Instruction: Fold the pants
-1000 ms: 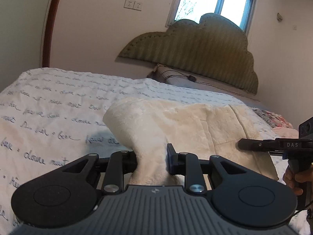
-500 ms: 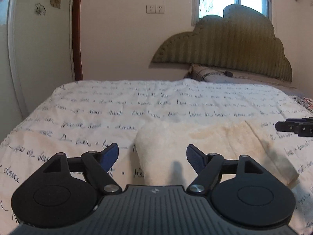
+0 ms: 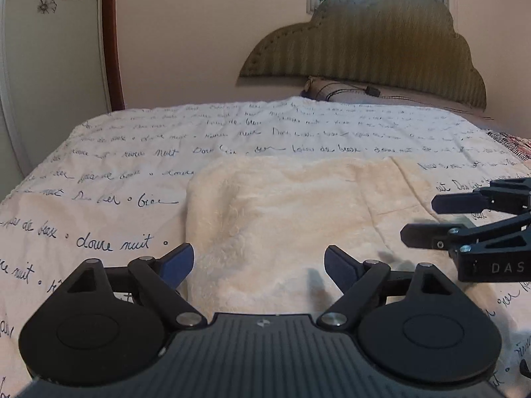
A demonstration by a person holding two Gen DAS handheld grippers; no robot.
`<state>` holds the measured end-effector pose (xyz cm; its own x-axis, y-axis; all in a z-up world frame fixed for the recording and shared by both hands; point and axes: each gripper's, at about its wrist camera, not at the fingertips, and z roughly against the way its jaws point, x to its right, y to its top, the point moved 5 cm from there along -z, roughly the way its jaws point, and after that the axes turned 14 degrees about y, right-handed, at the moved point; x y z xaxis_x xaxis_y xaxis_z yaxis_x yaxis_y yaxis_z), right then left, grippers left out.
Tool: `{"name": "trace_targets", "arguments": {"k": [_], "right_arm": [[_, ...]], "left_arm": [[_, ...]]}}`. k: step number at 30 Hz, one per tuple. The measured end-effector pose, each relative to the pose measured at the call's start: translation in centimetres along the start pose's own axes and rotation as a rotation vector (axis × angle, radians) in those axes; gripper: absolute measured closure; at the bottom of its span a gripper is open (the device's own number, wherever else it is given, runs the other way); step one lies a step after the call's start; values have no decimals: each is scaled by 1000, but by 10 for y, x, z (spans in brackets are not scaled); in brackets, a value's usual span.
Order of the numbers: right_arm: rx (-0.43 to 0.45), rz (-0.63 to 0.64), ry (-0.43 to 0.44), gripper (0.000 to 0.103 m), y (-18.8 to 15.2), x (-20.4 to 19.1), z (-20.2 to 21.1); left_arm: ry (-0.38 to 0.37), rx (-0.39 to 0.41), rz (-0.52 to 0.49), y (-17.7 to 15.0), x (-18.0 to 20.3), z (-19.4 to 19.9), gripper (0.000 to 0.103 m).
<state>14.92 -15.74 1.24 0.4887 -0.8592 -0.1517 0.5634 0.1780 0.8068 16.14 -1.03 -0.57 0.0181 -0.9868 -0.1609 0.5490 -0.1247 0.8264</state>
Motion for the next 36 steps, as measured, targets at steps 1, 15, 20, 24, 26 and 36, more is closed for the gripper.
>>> {"name": "trace_targets", "arguments": {"k": [1,15,20,24,26,36], "right_arm": [[7,-13,8,43,-3,-4,4],[-29,-22,-54,34,-42,-24,4],[5,-78,-114,21,-36,-35,22],[75,-210,-178,0,-37,-49,56],[61,-242,-176,0,-41,-57,66],[-31,-252,-111,0,-58,-87,84]], "left_arm": [[11,-1,-13,-4,4,1,10],[46,-31,-58,-33,11,12,7],[61,5,0,-29,0,43,9],[61,-10,-11,-36,0,64,5],[25,-54,-2,-42,1,69,5],[112,-127,-7,-74,1,78,1]]}}
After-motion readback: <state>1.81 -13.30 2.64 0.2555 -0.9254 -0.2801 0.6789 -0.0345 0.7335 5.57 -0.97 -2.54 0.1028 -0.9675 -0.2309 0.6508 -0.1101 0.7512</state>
